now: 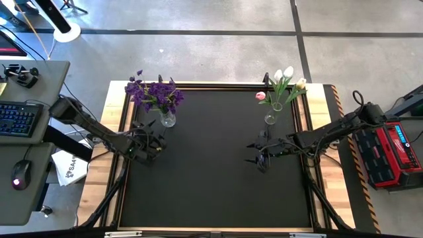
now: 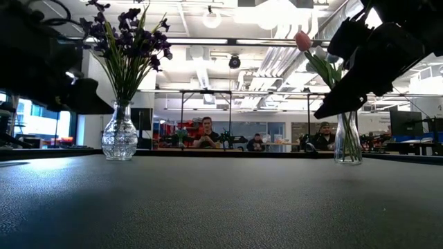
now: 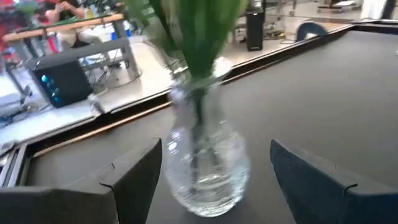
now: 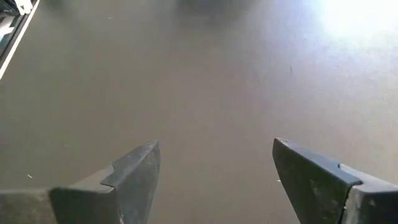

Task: Sort flowers into vase by color
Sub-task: Adjust the left transparent flower vase

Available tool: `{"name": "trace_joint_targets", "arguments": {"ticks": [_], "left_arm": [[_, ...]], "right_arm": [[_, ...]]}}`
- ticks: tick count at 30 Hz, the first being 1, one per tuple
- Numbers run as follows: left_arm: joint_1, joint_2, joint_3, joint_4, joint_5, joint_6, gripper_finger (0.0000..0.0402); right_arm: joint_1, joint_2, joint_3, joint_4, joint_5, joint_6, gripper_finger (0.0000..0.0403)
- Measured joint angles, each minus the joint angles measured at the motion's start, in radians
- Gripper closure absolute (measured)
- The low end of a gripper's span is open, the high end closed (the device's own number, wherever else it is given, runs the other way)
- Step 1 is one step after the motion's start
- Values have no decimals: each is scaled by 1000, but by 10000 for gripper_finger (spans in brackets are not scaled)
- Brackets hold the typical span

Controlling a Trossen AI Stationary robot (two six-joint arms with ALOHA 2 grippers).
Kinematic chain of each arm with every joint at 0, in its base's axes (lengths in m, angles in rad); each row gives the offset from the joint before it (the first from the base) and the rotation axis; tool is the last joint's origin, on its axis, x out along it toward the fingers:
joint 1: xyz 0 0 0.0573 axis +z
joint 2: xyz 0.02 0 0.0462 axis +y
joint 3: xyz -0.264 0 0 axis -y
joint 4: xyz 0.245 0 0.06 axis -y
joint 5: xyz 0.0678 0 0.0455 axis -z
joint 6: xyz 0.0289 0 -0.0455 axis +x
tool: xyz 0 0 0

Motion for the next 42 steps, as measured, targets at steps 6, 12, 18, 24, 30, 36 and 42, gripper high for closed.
{"name": "trace_joint_targets", "arguments": {"ticks": [6, 12, 18, 24, 30, 36, 42], "left_arm": [[27, -23, -76, 147, -46, 4, 114], [62, -25, -118, 330, -33, 100, 115], [137, -25, -145, 646, 41, 430, 115], [297, -24, -145, 730, 170, 557, 115], [377, -21, -145, 846, 252, 681, 115], [439, -21, -145, 965, 334, 827, 119], [498, -21, -145, 965, 386, 825, 145]], "right_arm": [[0, 0, 0, 16, 0, -42, 109], [0, 0, 0, 53, -3, -78, 109], [0, 0, 0, 59, -5, -121, 109], [0, 0, 0, 59, -6, -138, 109], [0, 0, 0, 59, -6, -131, 109], [0, 0, 0, 59, -6, -109, 109], [0, 0, 0, 59, -6, -93, 109]]}}
